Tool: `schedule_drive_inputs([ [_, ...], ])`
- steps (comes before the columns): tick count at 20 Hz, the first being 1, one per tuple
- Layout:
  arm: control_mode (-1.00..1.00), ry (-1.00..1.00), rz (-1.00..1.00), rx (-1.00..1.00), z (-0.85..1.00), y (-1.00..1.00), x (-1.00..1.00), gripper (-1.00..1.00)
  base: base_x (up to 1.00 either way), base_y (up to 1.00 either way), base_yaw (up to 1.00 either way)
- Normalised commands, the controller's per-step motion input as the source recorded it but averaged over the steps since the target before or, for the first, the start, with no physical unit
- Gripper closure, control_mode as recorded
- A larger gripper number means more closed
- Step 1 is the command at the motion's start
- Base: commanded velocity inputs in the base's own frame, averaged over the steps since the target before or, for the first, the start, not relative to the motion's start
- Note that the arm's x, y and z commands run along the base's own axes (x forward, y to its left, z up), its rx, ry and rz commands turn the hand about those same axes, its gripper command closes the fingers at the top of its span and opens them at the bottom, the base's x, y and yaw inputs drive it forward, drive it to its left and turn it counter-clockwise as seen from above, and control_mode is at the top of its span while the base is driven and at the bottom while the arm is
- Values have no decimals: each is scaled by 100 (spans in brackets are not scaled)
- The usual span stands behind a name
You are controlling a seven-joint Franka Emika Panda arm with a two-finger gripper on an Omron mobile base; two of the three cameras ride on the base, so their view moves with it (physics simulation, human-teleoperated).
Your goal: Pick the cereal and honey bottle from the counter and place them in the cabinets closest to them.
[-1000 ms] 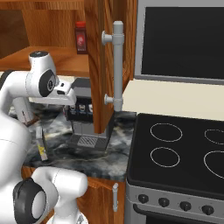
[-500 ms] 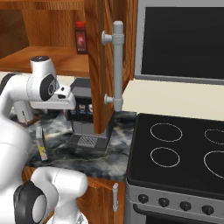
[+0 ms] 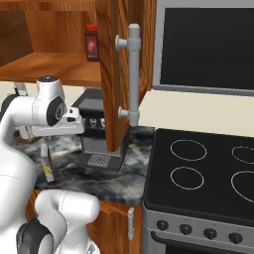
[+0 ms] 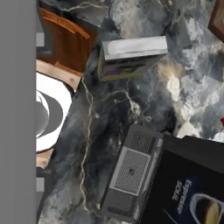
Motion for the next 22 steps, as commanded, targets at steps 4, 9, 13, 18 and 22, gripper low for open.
schedule_drive_inputs([
  [4, -100, 0, 15, 0, -31, 23, -10, -100, 0, 0, 0],
  [9, -100, 0, 12, 0, -31, 28, -1, -100, 0, 0, 0],
  [13, -100, 0, 10, -1, -28, 35, 0, -100, 0, 0, 0],
  [18, -100, 0, 8, -1, -24, 37, 4, -100, 0, 0, 0],
  [22, -100, 0, 5, 0, -21, 32, 10, -100, 0, 0, 0],
])
